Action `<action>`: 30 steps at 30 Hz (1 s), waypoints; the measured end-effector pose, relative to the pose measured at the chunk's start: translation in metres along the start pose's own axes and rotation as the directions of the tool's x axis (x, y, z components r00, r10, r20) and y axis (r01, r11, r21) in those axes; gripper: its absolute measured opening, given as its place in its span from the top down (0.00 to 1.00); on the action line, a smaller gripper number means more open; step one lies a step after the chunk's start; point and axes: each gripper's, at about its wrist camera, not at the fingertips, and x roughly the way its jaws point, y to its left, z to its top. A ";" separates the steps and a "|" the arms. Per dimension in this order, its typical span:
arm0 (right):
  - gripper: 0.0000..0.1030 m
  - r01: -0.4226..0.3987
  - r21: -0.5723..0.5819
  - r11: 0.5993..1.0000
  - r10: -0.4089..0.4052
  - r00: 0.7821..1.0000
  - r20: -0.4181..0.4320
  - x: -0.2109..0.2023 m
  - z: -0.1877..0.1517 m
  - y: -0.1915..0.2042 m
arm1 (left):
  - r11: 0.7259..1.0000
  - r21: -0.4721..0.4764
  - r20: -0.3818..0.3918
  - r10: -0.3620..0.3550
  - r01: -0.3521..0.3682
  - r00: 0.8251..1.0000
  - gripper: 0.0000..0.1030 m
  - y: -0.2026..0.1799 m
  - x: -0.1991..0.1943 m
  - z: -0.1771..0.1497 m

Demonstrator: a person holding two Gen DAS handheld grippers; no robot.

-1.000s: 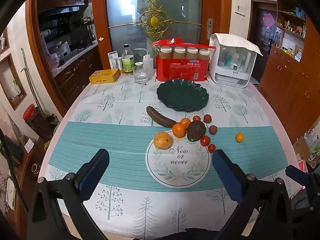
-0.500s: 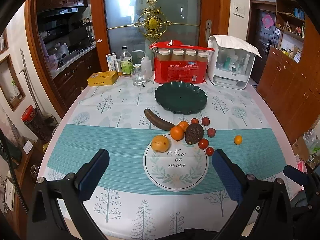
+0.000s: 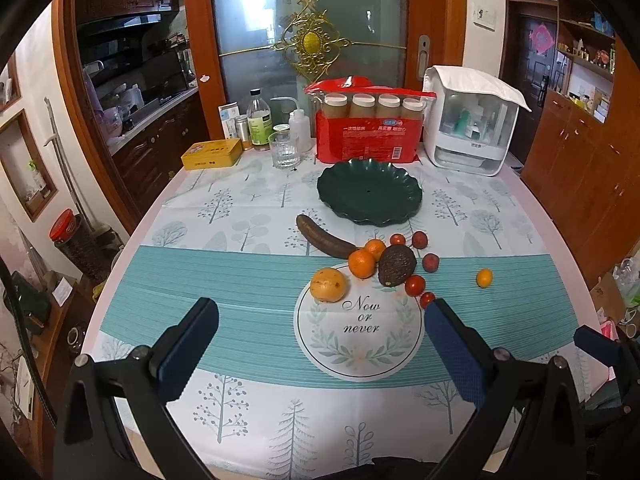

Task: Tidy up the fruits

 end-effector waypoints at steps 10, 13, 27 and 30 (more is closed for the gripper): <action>0.00 0.000 0.004 1.000 0.000 1.000 0.021 -0.006 0.006 0.002 | 1.000 0.000 0.009 0.010 -0.010 1.000 0.01 0.010 -0.005 0.001; 0.00 -0.008 -0.004 1.000 0.009 0.999 0.031 -0.010 0.006 0.007 | 1.000 -0.004 -0.001 -0.004 0.004 1.000 0.01 0.016 -0.004 0.003; 0.00 0.033 0.018 0.999 -0.034 0.999 0.043 -0.009 -0.001 0.020 | 0.997 0.009 -0.092 -0.072 0.073 0.993 0.01 0.038 0.021 -0.002; 0.00 0.067 0.045 0.997 -0.068 0.997 0.020 -0.004 -0.007 0.018 | 0.995 0.013 -0.124 -0.097 0.099 0.988 0.01 0.039 0.030 -0.003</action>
